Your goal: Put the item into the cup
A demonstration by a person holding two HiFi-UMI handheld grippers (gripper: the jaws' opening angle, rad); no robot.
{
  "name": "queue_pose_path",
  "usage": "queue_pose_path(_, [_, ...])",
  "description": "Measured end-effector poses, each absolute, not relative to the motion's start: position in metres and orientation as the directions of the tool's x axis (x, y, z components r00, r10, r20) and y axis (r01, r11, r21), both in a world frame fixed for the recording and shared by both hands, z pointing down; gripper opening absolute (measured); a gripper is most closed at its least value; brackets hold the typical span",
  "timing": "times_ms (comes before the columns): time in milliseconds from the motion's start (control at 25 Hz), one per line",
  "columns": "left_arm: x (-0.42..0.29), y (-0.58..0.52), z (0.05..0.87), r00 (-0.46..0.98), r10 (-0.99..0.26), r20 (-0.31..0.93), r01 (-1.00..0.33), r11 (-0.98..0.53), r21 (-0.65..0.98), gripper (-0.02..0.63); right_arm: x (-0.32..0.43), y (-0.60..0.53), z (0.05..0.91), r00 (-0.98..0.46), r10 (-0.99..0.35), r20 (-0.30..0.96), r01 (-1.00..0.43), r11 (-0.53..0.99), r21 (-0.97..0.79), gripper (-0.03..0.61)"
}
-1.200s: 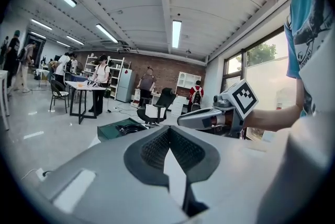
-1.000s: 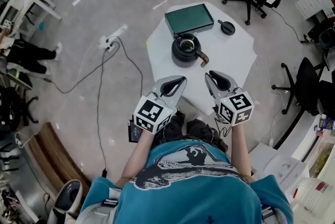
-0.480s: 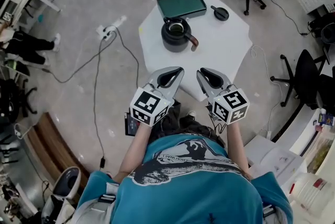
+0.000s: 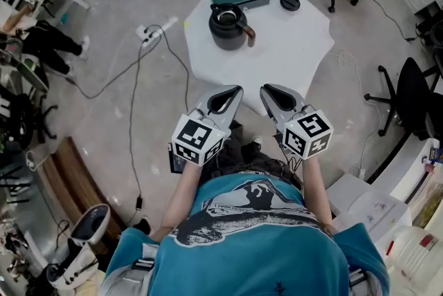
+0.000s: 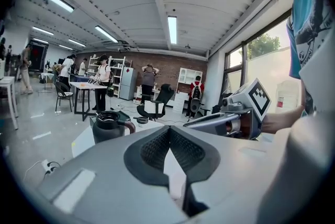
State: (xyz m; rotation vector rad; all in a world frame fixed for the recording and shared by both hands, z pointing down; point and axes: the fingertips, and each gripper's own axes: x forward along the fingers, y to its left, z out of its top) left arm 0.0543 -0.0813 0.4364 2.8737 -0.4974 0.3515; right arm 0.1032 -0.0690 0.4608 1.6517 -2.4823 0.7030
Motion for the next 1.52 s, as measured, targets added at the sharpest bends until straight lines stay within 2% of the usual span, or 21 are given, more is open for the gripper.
queue_pose_path(360, [0.063,-0.025,0.439,0.919,-0.299,0.257,-0.342,-0.929,0.143,0.012,0.102,-0.022,0.461,-0.436,-0.853,0.286,-0.884,0.345,-0.316,-0.006])
queue_pose_path(880, [0.078,0.010,0.438,0.931,-0.266,0.250,-0.303,-0.945,0.124,0.012,0.111,-0.003,0.455,-0.457,-0.858,0.235,-0.865,0.366,-0.343,-0.002])
queue_pose_path(1520, [0.095,0.009,0.437,0.939,-0.228,0.256,-0.264,-0.958,0.114,0.012,0.111,-0.006,0.458,-0.491,-0.829,0.269,-0.861,0.414,-0.297,0.000])
